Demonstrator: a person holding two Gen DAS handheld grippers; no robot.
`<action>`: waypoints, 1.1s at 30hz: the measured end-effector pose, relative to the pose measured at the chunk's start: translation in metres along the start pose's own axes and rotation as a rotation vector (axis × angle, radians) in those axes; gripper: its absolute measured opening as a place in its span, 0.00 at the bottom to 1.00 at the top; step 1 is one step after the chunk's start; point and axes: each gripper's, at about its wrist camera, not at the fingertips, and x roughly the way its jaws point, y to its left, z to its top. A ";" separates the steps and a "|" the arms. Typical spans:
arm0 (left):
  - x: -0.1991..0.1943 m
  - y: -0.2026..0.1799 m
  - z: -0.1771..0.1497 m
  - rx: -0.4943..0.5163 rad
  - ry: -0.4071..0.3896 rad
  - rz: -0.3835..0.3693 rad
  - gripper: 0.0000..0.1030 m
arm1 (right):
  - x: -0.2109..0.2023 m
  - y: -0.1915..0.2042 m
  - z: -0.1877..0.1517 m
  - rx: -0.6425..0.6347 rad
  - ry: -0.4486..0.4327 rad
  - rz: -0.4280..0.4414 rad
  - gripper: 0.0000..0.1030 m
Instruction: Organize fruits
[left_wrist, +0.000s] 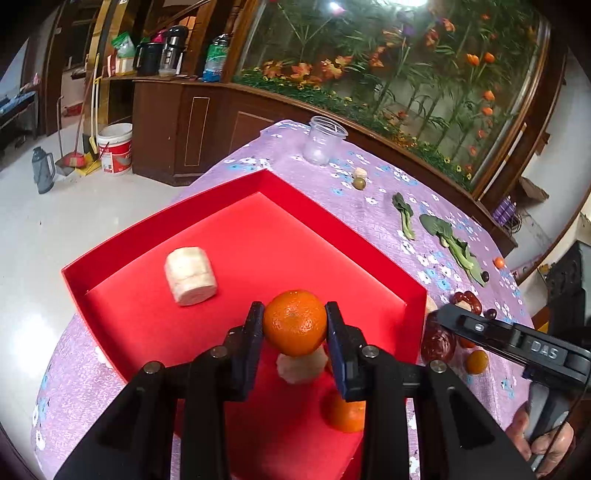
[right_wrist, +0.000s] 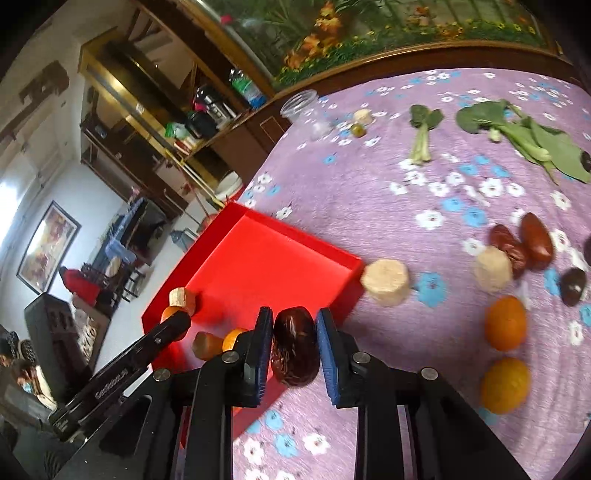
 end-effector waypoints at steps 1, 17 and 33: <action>0.000 0.002 0.000 -0.003 -0.001 -0.003 0.30 | 0.005 0.003 0.002 -0.005 0.006 -0.005 0.26; -0.010 0.026 0.002 -0.096 -0.023 0.025 0.57 | 0.022 0.032 0.006 -0.106 0.015 -0.082 0.47; -0.047 0.032 0.001 -0.153 -0.112 0.030 0.61 | 0.029 0.086 -0.087 -0.376 0.138 -0.260 0.63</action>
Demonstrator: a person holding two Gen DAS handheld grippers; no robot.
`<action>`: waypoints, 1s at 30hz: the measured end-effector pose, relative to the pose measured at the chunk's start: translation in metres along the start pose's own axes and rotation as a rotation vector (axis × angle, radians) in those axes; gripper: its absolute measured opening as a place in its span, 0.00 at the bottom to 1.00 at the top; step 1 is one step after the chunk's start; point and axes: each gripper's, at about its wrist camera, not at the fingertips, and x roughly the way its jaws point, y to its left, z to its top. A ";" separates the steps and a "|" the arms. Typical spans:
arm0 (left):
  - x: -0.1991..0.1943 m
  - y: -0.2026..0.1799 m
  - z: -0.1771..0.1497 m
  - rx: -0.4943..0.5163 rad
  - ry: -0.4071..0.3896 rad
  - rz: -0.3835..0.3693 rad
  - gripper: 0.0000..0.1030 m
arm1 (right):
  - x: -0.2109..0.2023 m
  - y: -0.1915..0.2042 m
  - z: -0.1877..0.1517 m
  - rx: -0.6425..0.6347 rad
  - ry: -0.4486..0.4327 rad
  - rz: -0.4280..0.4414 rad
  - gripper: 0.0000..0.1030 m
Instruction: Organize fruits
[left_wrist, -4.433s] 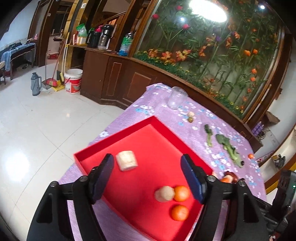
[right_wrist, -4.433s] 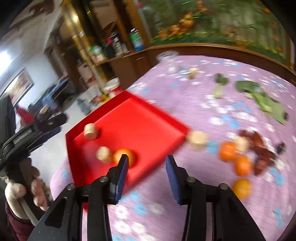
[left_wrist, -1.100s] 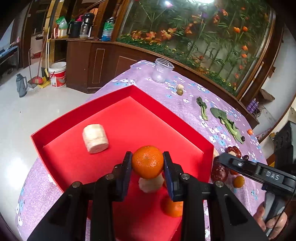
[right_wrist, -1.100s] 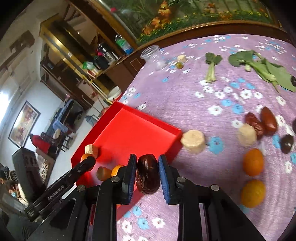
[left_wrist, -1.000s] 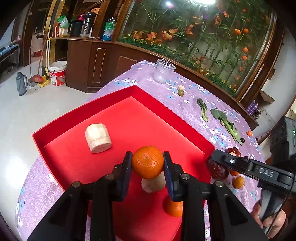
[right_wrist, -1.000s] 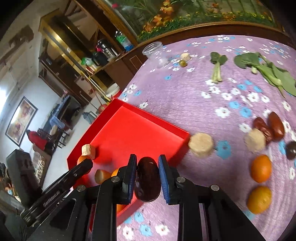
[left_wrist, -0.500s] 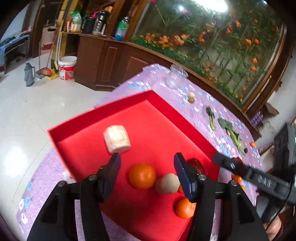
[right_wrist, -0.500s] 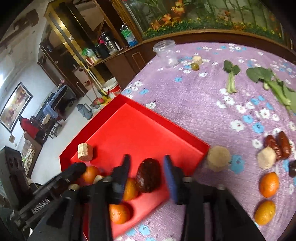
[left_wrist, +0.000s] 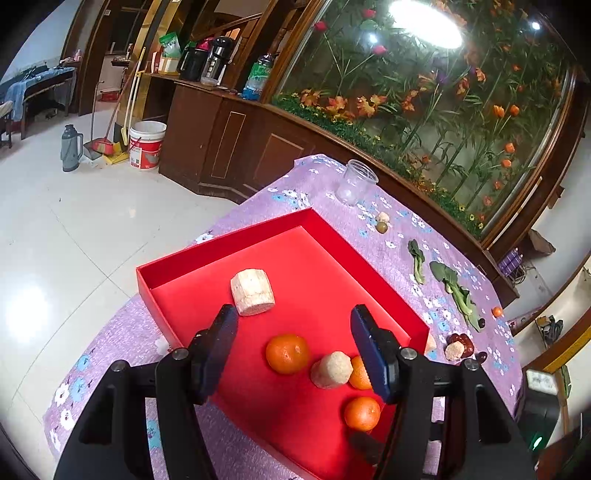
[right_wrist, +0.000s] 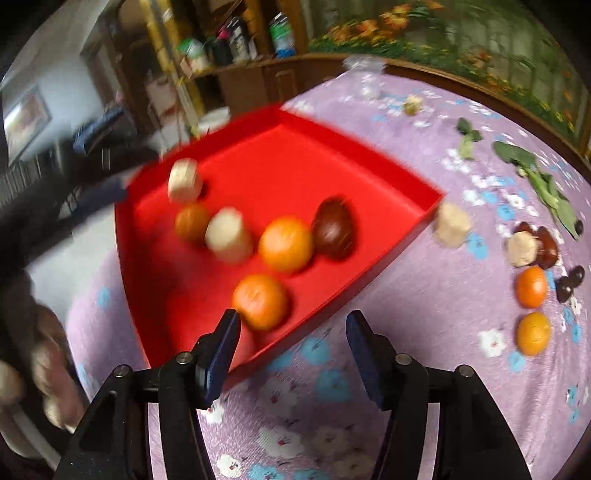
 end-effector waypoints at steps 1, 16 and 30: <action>-0.002 0.000 0.000 0.001 -0.004 -0.001 0.61 | -0.001 0.003 0.000 -0.019 -0.003 -0.016 0.63; -0.045 -0.036 0.001 0.110 -0.096 -0.007 0.61 | -0.065 -0.075 0.000 0.136 -0.157 0.001 0.69; -0.166 -0.146 0.031 0.273 -0.227 -0.299 0.71 | -0.247 -0.180 -0.037 0.243 -0.440 -0.157 0.78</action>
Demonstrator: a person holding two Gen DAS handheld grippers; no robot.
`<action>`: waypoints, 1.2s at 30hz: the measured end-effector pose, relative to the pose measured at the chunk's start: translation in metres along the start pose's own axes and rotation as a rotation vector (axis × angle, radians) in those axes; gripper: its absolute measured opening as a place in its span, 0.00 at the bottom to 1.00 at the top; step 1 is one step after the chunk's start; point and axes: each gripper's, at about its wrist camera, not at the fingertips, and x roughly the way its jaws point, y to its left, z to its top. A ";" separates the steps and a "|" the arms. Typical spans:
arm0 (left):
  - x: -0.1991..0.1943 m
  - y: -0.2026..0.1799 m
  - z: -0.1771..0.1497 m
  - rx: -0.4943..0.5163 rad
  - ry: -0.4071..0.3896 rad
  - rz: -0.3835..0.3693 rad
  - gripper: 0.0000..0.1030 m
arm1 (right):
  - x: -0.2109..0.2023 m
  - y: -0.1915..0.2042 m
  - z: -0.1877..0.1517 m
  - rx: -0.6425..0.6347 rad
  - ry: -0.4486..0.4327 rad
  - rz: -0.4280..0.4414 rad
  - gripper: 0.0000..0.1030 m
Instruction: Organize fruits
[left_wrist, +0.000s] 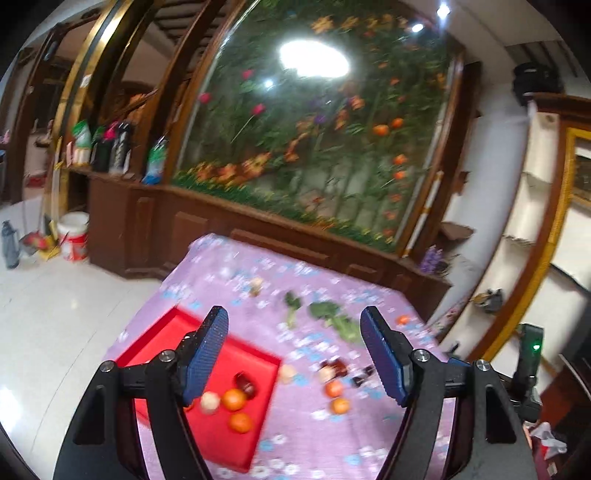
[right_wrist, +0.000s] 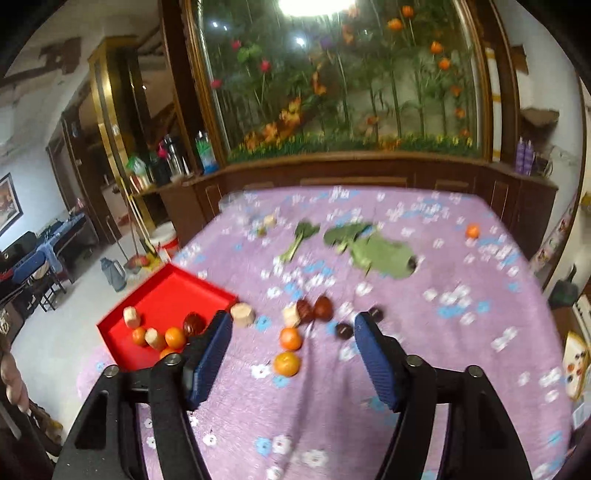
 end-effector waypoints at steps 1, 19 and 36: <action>-0.014 -0.010 0.011 0.019 -0.028 -0.025 0.71 | -0.013 -0.004 0.007 -0.007 -0.036 -0.009 0.80; -0.141 -0.067 0.127 0.185 -0.180 -0.043 0.87 | -0.206 -0.043 0.170 0.131 -0.216 -0.028 0.89; 0.111 -0.038 -0.027 0.036 0.319 -0.154 0.84 | -0.010 -0.076 0.011 0.102 0.159 -0.056 0.86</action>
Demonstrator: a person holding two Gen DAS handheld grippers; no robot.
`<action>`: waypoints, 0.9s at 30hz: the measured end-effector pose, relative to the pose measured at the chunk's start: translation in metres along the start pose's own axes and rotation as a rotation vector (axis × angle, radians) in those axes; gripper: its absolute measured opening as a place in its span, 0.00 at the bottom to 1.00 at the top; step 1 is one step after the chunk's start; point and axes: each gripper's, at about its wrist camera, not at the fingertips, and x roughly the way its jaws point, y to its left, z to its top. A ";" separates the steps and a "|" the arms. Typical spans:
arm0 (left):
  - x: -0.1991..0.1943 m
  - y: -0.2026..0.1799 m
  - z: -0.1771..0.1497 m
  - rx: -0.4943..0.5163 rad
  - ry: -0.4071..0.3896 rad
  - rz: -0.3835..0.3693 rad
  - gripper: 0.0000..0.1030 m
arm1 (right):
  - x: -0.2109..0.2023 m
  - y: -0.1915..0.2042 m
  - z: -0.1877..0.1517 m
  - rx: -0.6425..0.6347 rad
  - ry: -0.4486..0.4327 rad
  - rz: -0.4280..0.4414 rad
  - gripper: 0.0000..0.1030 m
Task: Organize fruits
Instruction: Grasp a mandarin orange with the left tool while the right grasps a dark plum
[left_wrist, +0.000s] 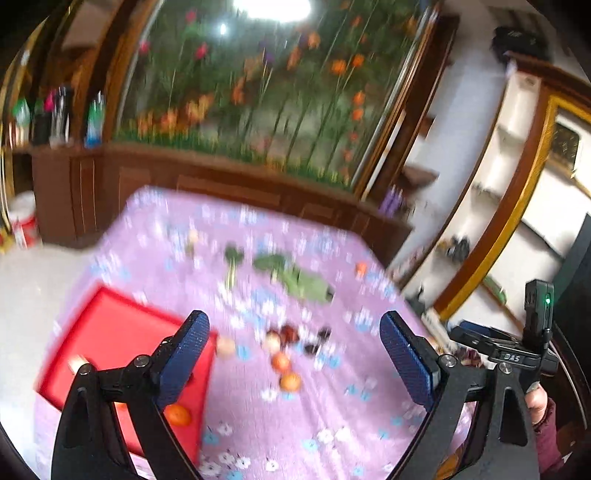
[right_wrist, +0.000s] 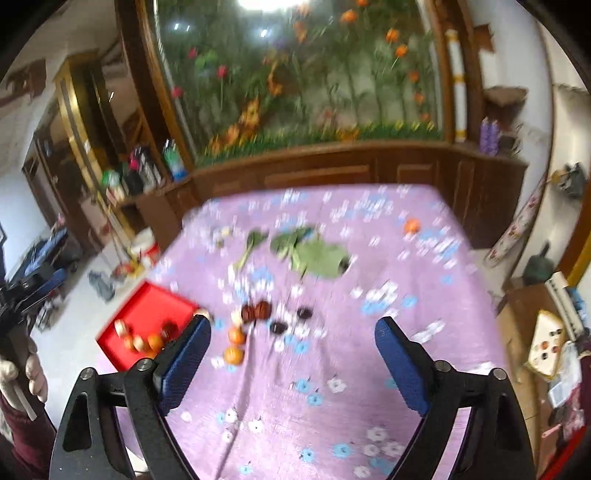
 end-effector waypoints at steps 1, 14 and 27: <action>0.020 0.005 -0.011 -0.004 0.038 0.005 0.78 | 0.018 -0.001 -0.005 0.000 0.022 0.011 0.80; 0.154 -0.009 -0.102 0.140 0.287 0.056 0.57 | 0.179 0.010 -0.029 -0.019 0.176 0.093 0.60; 0.203 -0.014 -0.110 0.184 0.355 0.028 0.33 | 0.230 0.013 -0.030 -0.039 0.183 0.111 0.60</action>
